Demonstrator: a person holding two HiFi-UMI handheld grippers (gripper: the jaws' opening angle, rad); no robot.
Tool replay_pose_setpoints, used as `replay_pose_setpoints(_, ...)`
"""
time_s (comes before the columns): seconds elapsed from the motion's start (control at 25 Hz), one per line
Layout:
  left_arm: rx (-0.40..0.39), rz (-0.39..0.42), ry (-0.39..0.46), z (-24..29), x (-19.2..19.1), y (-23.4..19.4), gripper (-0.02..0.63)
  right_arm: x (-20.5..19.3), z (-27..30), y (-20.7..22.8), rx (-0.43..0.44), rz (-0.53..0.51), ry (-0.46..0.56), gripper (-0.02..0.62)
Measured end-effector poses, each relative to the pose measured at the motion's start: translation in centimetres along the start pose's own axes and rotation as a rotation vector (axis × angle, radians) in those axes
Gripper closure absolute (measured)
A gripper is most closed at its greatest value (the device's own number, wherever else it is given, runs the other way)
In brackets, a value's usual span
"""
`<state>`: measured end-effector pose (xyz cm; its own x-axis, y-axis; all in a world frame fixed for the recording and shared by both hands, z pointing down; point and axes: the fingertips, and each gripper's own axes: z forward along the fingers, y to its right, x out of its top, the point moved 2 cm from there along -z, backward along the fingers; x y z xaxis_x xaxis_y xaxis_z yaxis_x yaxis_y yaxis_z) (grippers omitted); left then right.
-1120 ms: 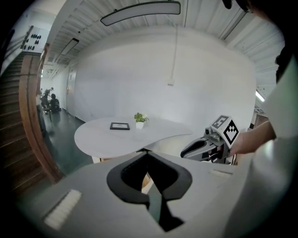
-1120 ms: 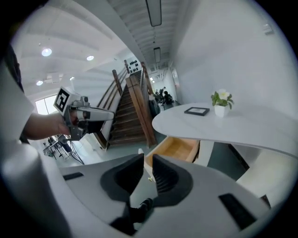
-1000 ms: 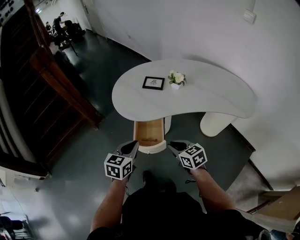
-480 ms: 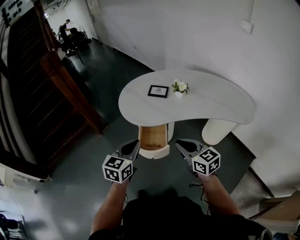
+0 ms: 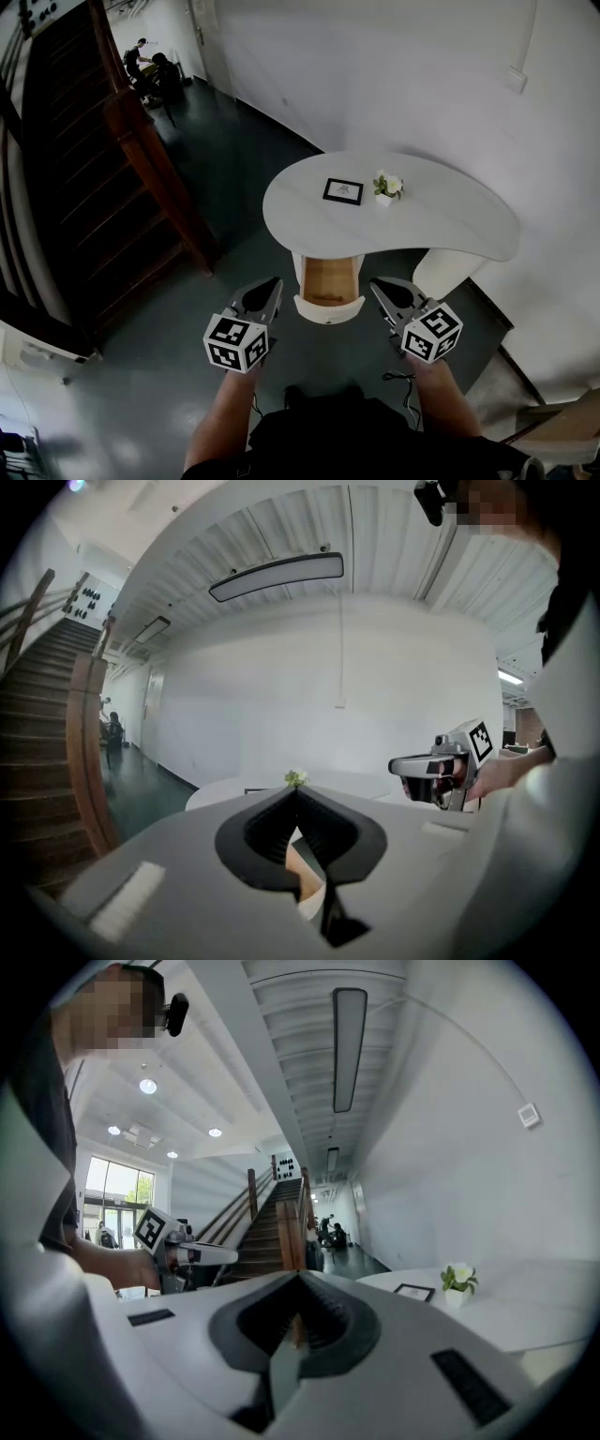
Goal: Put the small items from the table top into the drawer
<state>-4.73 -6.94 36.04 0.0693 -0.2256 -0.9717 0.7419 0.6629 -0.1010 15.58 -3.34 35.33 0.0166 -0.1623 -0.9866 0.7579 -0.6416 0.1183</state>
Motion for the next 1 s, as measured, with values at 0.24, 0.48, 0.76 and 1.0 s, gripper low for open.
replay_pose_setpoints(0.24,0.015,-0.005,0.028,-1.5,0.4,-3.8,0.595,1.8,2.2,-2.8,-0.028,-0.035,0.027,0.584)
replay_pose_setpoints(0.48,0.007,-0.004,0.048,-1.8,0.9,-5.8,0.595,2.6,2.9,-3.6,-0.066,-0.056,0.033,0.584)
replay_pose_setpoints(0.76,-0.011,-0.009,0.043,-2.0,0.6,-6.8,0.595,2.4,3.3,-4.1,-0.096,-0.029,0.039,0.584)
replay_pose_setpoints(1.0,-0.019,-0.008,0.047,-1.8,0.6,-6.3,0.595,2.5,2.9,-4.0,-0.102,-0.027,0.046,0.584)
